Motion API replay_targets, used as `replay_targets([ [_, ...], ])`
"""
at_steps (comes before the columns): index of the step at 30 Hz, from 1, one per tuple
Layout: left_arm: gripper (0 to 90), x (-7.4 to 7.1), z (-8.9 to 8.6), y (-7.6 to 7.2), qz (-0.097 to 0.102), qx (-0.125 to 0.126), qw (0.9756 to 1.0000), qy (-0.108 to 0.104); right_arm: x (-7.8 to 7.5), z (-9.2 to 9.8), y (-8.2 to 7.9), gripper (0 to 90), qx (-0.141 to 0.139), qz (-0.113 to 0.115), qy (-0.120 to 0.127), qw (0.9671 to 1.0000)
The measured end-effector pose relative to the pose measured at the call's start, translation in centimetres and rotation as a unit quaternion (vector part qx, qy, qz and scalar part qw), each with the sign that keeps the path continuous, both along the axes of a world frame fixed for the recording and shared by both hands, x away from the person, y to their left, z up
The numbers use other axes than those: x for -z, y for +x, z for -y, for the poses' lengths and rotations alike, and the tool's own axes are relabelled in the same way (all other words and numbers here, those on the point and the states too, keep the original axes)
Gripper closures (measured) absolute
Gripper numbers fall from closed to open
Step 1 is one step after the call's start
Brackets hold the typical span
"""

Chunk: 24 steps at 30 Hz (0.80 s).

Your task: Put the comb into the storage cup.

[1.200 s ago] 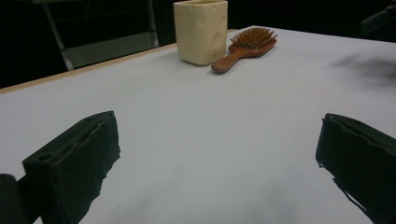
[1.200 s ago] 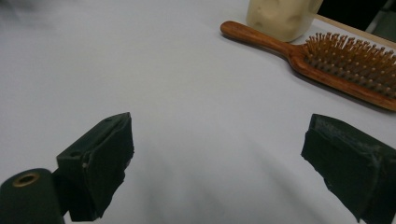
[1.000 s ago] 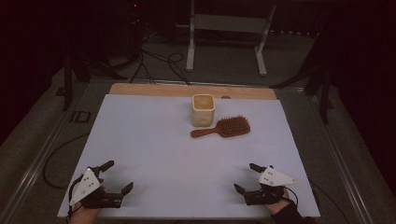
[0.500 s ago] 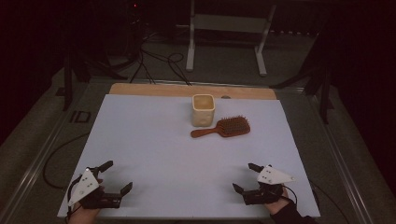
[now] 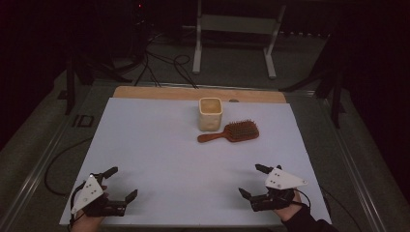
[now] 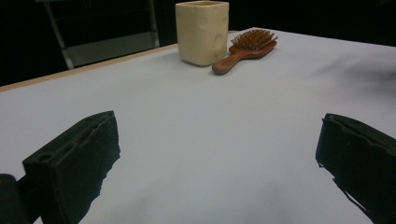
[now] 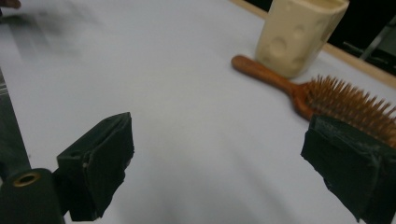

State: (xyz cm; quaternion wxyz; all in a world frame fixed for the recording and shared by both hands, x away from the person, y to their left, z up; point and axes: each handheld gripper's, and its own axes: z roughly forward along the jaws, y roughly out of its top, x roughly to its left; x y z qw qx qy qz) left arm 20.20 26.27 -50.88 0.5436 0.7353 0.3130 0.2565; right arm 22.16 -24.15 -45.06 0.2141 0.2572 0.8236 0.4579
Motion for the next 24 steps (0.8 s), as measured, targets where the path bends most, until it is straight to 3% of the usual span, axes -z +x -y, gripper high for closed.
replay_targets([
  [10,0.0,0.0,0.0,0.0,0.0,0.0,1.0,-0.003,-3.7,-0.7,1.8,8.5,-0.002,0.03,0.006,0.9995],
  [24,0.0,0.0,-0.1,0.0,0.0,0.0,1.0,0.003,-6.3,-2.0,4.9,8.9,-0.003,0.044,0.021,0.9988],
])
